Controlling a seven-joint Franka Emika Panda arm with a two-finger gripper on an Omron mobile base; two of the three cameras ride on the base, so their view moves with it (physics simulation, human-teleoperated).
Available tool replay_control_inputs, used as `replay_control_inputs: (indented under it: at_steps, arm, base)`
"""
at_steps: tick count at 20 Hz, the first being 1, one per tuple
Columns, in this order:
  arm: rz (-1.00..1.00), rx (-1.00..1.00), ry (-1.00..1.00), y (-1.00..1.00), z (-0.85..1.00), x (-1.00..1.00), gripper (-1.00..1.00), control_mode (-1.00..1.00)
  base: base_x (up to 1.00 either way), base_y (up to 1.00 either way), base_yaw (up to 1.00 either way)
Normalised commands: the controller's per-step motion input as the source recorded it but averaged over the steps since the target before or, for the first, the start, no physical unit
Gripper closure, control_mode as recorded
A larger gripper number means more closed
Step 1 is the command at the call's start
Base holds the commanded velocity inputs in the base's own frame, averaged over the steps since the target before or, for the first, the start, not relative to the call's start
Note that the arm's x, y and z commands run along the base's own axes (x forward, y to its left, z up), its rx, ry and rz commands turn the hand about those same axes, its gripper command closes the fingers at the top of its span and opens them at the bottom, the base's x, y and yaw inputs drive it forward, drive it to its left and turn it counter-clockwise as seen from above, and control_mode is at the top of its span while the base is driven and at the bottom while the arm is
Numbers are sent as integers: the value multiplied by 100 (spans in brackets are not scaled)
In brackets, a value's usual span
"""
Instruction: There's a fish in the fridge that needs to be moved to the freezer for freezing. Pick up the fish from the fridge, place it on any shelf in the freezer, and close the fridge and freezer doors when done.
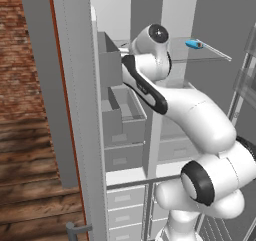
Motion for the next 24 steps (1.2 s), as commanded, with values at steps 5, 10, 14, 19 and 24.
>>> replay_control_inputs:
  at_steps: [5, 10, 14, 19, 24]
  arm:
    - [0, 0, 0, 1, -9, 40, 100, -100]
    - [0, 0, 0, 8, -3, 37, 100, -100]
    - [0, -1, 0, 18, 0, 25, 100, -100]
    - [0, -2, 0, 26, 0, 33, 100, -100]
    - [0, -2, 0, 20, -5, 40, 100, -100]
  base:
    - [0, 0, 0]
    - [0, 0, 0]
    - [0, 0, 0]
    - [0, 0, 0]
    - [0, 0, 0]
